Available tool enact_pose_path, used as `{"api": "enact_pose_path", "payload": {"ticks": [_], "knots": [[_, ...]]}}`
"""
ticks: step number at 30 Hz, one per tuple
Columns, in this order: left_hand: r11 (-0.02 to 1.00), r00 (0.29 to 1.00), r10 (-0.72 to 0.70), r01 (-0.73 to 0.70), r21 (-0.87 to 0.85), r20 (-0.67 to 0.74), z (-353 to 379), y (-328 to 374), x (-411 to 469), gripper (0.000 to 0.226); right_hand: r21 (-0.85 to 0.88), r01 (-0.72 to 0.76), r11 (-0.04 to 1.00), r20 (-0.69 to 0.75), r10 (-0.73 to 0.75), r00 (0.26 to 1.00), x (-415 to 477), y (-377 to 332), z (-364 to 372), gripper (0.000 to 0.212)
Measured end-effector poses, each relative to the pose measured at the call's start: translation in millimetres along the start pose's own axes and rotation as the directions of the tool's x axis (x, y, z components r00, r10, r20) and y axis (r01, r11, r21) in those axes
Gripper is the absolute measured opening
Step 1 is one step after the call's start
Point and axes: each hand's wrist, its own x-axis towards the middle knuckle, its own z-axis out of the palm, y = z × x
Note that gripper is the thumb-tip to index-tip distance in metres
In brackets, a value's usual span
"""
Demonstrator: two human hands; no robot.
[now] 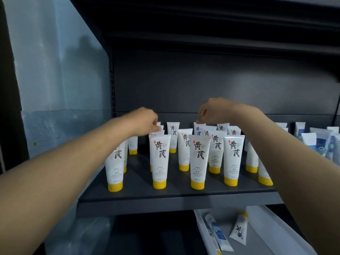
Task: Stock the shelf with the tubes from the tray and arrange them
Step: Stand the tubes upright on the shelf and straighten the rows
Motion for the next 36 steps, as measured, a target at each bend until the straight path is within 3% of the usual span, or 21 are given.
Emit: {"api": "enact_pose_path", "payload": {"ticks": [7,14,19,26,36], "knots": [[0.978,0.996,-0.067,0.078,0.191,-0.062,-55.3,32.3,-15.1,0.043,-0.055,-0.003,0.998,-0.05,0.0,0.999,-32.3,9.9,-8.2,0.042],[0.977,0.995,-0.027,0.047,0.208,-0.1,-66.6,124.1,-52.2,0.05,0.079,0.048,0.996,-0.108,-0.04,0.993,-100.9,54.6,-11.1,0.037],[0.982,0.995,-0.084,0.091,0.164,-0.047,-45.3,194.1,-79.1,0.05,0.024,0.106,0.994,-0.055,-0.104,0.993,-157.8,97.9,0.8,0.047],[0.969,0.97,-0.238,0.235,0.073,0.041,4.0,280.4,-116.2,0.044,0.095,0.183,0.979,0.01,-0.185,0.983,-223.5,168.0,36.3,0.045],[0.969,0.954,-0.248,0.244,0.043,0.169,95.6,337.0,-146.1,0.039,0.167,0.181,0.969,0.192,-0.212,0.958,-267.4,207.2,133.3,0.041]]}}
